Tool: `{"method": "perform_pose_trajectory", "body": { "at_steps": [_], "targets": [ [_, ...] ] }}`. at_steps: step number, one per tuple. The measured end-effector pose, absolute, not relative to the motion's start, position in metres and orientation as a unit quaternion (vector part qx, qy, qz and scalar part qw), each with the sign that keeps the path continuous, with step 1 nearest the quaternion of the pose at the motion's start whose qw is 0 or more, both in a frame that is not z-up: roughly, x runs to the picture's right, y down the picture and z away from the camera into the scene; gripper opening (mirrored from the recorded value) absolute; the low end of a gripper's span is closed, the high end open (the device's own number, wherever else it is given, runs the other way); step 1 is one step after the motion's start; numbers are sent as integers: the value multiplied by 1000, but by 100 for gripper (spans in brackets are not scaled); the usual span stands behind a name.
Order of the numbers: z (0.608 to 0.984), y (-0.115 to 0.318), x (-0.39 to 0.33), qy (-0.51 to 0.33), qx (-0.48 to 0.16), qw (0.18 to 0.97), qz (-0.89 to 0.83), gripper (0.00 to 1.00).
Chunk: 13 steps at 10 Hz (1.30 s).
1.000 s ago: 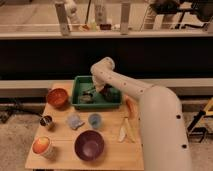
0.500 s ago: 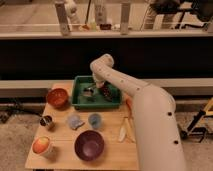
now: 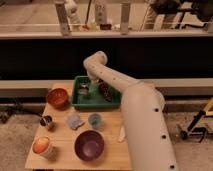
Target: Wipe tray with brush
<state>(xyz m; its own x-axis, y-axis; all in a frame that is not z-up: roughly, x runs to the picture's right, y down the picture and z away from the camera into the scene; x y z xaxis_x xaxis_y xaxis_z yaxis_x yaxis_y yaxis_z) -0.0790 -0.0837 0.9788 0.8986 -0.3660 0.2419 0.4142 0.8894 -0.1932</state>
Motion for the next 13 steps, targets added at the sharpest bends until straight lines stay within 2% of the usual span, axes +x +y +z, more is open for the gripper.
{"method": "perform_pose_trajectory", "body": {
  "at_steps": [4, 9, 13],
  "targets": [
    [981, -73, -96, -101, -124, 963, -217, 0],
    [969, -38, -77, -93, -131, 962, -221, 0],
    [967, -31, -50, -84, -136, 964, -211, 0]
  ]
}}
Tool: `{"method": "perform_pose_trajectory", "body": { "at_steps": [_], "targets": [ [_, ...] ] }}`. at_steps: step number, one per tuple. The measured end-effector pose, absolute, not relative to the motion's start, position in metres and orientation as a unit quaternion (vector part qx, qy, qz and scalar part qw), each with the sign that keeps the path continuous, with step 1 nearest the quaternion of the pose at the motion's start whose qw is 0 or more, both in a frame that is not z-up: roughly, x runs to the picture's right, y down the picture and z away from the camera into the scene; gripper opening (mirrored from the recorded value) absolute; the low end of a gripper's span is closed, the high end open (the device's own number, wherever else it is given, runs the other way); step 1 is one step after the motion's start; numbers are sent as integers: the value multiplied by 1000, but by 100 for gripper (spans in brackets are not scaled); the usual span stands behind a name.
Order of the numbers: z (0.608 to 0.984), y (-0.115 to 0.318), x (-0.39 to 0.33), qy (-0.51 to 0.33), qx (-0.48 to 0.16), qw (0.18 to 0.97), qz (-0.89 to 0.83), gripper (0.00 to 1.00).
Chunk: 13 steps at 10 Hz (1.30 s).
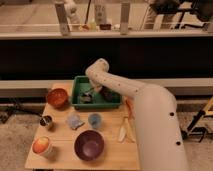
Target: Wipe tray with brush
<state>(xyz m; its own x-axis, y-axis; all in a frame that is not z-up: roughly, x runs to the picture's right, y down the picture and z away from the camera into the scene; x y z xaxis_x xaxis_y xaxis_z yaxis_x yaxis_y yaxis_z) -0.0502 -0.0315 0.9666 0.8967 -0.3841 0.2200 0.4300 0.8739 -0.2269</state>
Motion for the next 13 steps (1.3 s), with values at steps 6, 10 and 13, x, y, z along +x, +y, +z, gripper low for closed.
{"method": "perform_pose_trajectory", "body": {
  "at_steps": [6, 10, 13],
  "targets": [
    [974, -47, -31, -72, -133, 969, -194, 0],
    [985, -72, -47, -74, -125, 968, -203, 0],
    [989, -82, -82, -92, -122, 965, -212, 0]
  ]
}}
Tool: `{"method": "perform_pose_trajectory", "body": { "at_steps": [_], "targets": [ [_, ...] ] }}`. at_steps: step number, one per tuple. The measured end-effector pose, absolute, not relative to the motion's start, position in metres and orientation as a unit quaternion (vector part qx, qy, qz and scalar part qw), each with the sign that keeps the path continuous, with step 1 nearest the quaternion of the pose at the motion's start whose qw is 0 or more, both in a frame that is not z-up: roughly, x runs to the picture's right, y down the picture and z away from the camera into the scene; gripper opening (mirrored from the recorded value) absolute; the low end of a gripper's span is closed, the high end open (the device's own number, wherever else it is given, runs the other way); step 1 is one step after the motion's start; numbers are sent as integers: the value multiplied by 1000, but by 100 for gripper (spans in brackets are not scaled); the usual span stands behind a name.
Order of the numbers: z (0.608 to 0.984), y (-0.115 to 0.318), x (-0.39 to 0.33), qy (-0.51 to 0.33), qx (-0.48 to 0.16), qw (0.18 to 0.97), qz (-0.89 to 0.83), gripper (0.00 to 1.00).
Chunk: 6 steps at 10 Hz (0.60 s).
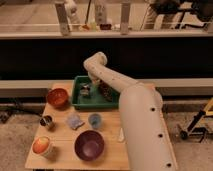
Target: Wipe tray with brush
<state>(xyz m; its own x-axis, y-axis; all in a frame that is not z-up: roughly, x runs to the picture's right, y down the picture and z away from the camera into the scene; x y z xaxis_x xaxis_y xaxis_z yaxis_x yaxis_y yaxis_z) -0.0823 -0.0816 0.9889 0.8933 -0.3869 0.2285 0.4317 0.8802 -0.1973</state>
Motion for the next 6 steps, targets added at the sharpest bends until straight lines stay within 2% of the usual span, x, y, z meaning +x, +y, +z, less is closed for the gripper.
{"method": "perform_pose_trajectory", "body": {
  "at_steps": [6],
  "targets": [
    [974, -62, -95, -109, -121, 956, -242, 0]
  ]
}}
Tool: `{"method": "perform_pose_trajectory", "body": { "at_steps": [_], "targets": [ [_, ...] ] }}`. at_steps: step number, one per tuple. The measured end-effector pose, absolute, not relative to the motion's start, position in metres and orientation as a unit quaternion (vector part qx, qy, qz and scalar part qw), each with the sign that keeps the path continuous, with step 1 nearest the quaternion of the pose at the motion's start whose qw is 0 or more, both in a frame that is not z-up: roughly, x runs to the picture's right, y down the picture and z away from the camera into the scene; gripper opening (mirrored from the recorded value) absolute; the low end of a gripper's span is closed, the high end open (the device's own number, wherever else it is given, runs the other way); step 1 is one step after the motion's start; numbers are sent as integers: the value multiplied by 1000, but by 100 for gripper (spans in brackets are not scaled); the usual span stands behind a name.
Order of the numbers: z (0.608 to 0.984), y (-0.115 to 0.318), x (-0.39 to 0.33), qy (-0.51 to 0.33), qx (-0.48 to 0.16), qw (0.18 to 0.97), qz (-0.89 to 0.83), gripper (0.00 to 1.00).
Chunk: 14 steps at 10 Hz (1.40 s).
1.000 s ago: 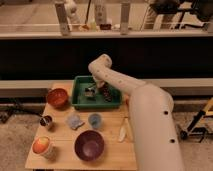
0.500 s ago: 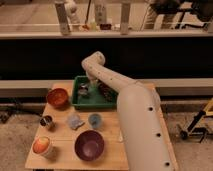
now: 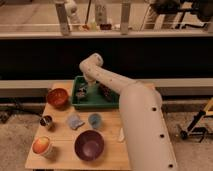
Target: Wipe tray with brush
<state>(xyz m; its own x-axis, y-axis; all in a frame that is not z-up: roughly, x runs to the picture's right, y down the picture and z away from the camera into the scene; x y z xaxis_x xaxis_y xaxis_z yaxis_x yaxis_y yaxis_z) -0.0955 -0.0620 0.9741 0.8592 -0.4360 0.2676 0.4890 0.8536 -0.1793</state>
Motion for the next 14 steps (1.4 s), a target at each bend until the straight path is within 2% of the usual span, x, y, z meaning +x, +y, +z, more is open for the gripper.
{"method": "perform_pose_trajectory", "body": {
  "at_steps": [7, 14],
  "targets": [
    [959, -25, -65, -107, -129, 953, -251, 0],
    [972, -32, -17, -66, -130, 966, -215, 0]
  ]
}}
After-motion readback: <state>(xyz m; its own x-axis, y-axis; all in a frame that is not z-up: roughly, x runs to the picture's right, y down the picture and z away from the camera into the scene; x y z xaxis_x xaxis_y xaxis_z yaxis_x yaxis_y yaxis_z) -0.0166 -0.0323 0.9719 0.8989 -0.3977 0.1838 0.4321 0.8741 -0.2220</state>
